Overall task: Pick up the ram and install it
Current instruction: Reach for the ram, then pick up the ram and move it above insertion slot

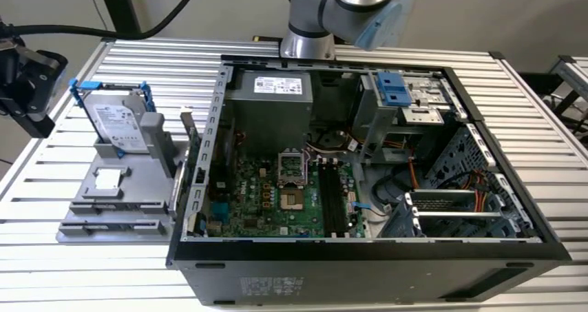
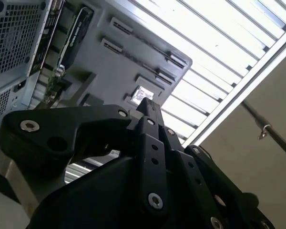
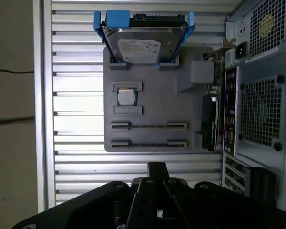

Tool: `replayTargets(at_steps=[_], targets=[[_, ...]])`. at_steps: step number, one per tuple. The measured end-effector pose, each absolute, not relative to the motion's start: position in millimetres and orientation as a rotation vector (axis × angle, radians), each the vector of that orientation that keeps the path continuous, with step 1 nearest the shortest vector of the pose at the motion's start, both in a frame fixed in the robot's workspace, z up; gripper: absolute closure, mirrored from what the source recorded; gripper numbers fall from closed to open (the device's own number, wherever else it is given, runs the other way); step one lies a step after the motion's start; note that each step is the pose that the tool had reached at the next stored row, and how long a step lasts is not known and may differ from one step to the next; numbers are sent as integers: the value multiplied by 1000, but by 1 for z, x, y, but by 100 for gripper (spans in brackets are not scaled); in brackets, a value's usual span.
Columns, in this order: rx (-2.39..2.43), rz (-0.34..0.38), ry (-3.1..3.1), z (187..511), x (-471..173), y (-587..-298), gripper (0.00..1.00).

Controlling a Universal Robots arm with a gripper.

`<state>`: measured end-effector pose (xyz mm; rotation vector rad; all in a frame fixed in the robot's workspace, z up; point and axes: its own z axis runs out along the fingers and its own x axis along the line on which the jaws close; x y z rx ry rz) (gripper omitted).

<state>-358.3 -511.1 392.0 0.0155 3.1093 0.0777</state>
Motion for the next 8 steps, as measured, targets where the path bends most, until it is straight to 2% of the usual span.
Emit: replayTargets(at_steps=[8], targets=[[-10,78,3110,392,-358,-511,100]])
